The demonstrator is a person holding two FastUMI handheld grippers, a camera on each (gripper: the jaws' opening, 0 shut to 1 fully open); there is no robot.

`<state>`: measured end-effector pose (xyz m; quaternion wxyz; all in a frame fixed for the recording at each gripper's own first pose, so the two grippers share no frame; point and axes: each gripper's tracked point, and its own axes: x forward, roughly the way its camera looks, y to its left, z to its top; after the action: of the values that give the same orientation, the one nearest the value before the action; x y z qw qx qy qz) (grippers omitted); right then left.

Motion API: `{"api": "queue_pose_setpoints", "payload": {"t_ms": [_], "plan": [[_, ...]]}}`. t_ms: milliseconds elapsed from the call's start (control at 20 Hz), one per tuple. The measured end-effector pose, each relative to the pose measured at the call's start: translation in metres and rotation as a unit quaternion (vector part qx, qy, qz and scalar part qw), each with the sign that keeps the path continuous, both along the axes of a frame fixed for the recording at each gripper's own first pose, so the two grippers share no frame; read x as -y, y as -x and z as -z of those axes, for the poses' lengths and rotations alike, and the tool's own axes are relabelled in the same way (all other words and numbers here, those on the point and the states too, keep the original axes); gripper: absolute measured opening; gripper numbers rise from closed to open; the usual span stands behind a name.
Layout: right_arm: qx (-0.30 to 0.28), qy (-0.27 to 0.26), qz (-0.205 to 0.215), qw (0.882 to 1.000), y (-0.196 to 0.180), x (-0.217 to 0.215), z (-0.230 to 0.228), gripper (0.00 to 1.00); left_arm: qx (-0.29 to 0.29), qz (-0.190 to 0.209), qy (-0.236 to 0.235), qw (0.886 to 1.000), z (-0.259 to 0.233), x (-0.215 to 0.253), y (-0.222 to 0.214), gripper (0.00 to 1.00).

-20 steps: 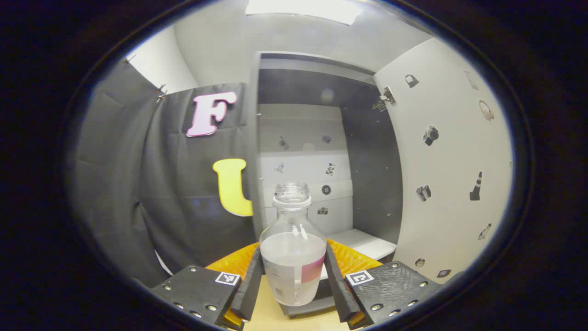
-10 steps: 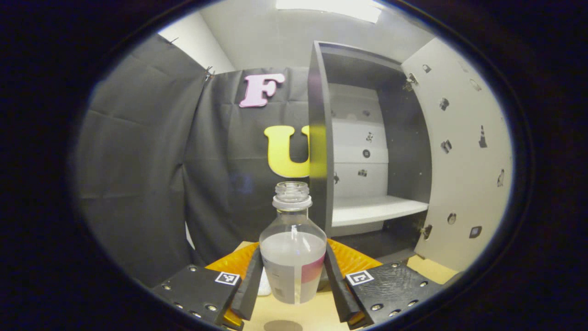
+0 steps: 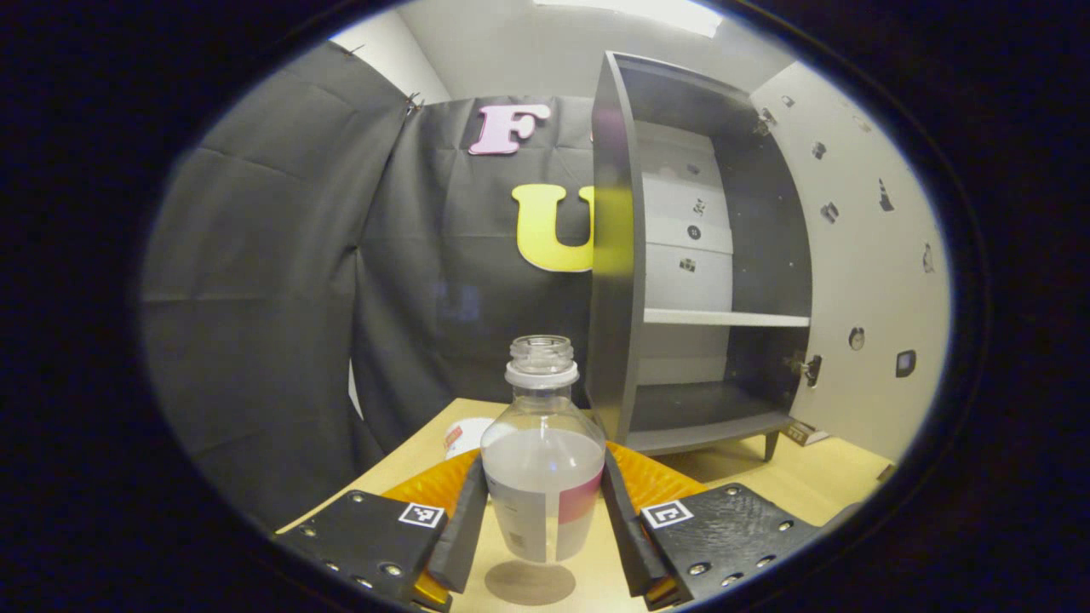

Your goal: Open the cabinet door with the right hand, grasp the bottle in the cabinet with the left hand and place it on the coaster, then close the cabinet door with the right hand.

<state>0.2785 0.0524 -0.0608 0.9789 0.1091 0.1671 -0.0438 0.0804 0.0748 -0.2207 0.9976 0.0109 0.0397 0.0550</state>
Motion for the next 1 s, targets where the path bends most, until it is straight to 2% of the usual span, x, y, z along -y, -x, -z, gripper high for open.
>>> {"api": "queue_pose_setpoints", "payload": {"t_ms": [250,400,550,700,750,800,1000], "plan": [[-0.031,-0.016,-0.007,0.999,0.008,0.002,0.020,0.95,-0.025,-0.010,-0.008,1.000,0.057,-0.006,0.003,0.69],[-0.019,-0.024,0.006,1.000,0.003,0.005,0.011,0.95,-0.023,-0.017,-0.031,0.999,0.072,-0.003,-0.001,0.69],[-0.006,-0.017,0.021,1.000,-0.002,0.008,0.009,0.95,-0.040,-0.014,-0.027,0.999,0.097,0.002,0.000,0.69],[-0.006,0.002,0.028,1.000,0.001,0.010,0.010,1.00,-0.035,-0.017,-0.028,0.999,0.103,0.004,0.001,0.69],[-0.006,0.000,0.032,0.999,0.002,0.011,0.011,0.95,-0.040,-0.016,-0.027,0.999,0.105,0.005,0.001,0.70],[-0.007,-0.005,0.036,0.999,0.002,0.011,0.012,0.95,-0.038,-0.013,-0.031,0.999,0.106,0.006,0.004,0.67],[-0.009,-0.001,0.041,0.999,0.007,0.008,0.017,0.95,-0.046,-0.003,-0.034,0.998,0.111,0.010,0.006,0.70]]}}
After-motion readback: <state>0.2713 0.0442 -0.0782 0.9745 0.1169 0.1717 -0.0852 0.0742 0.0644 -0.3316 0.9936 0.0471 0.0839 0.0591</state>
